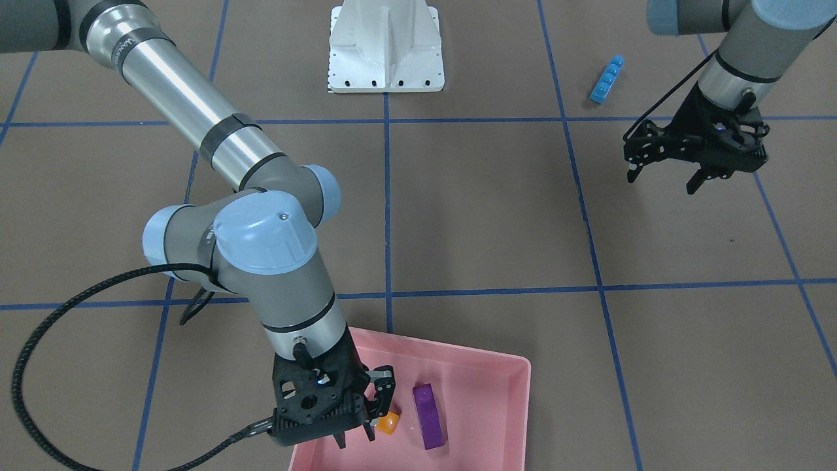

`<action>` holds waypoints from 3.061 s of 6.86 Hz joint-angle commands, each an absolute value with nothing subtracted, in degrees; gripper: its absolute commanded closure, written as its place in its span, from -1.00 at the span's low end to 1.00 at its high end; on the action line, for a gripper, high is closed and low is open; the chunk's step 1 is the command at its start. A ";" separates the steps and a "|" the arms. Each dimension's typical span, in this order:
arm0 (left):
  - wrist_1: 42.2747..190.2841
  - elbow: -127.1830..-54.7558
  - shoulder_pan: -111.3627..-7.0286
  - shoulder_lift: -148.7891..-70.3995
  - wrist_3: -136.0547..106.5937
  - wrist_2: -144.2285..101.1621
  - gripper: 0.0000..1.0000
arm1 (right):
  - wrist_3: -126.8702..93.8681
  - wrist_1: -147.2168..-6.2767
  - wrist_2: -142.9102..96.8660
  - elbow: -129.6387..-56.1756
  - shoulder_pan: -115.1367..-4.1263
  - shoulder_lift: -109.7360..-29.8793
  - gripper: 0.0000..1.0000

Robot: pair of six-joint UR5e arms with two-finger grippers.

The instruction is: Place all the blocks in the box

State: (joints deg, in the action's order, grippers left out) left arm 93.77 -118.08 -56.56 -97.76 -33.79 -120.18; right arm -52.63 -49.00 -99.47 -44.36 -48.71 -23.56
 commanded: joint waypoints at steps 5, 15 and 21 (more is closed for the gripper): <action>95.28 -126.03 -44.87 -78.85 -27.68 -120.76 -1.00 | -57.39 -50.70 -101.92 -48.84 -49.38 -24.07 -0.98; 95.36 -124.55 -15.84 -71.71 -38.30 -122.87 -1.00 | -54.94 -63.28 -118.98 -82.07 -57.73 -49.81 -0.99; 95.10 -118.30 -15.64 -75.85 -38.58 -119.80 -0.85 | -43.87 -63.19 -128.40 -88.77 -65.30 -61.96 -0.99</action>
